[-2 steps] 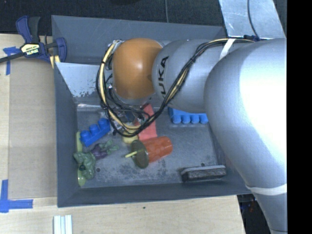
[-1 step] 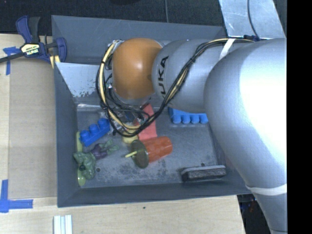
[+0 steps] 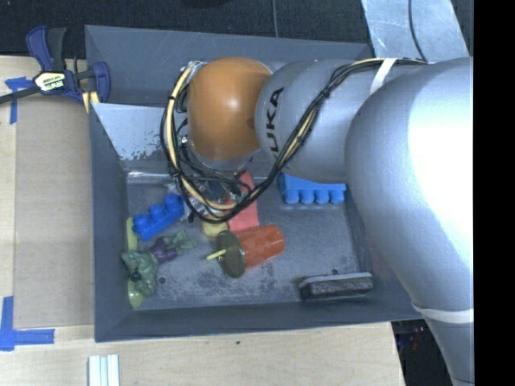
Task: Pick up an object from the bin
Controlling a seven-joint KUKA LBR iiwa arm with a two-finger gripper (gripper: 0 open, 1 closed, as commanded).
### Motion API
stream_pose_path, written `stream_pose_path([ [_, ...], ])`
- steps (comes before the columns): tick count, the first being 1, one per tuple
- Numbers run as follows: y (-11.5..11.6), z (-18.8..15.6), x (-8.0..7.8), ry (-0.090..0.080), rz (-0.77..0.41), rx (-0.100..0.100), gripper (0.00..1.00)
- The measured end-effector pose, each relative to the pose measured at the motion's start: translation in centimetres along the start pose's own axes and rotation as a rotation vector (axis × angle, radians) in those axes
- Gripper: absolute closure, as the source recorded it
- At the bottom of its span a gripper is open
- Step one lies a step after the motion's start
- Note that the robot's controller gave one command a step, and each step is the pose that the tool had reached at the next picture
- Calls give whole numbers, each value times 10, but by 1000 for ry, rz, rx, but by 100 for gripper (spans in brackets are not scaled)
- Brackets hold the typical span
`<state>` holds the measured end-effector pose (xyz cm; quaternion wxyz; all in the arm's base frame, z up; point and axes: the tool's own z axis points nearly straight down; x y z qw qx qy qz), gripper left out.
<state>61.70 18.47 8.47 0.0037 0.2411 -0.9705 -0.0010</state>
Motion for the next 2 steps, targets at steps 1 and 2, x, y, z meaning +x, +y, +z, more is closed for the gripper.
stream_pose_path([
  [1, 0, -44, -2, -8, 1, 1, 100],
  [2, 0, -71, -3, -12, 1, 2, 100],
])
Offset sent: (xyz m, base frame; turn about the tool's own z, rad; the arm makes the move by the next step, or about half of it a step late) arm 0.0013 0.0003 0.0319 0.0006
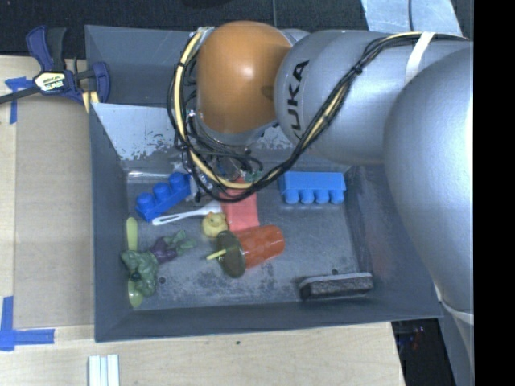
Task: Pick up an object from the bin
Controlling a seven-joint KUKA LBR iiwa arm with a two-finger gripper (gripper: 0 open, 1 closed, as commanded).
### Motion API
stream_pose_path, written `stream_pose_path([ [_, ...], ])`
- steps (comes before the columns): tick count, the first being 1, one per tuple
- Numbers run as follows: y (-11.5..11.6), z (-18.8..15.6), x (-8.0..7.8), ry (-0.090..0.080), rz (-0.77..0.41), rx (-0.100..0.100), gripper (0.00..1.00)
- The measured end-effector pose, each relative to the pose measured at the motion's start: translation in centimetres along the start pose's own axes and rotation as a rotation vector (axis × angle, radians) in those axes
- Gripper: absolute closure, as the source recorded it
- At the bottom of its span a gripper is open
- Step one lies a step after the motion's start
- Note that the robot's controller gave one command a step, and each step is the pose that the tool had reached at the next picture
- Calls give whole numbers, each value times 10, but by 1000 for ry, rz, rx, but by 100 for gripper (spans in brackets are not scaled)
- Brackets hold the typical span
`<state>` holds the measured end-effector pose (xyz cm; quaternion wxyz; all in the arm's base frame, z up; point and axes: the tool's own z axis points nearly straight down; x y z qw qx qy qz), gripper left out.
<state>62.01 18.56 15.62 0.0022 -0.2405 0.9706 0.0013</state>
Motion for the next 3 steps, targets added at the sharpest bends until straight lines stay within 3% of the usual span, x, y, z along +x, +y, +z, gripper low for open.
stream_pose_path([
  [3, -1, -46, -2, -9, 3, 2, 100],
])
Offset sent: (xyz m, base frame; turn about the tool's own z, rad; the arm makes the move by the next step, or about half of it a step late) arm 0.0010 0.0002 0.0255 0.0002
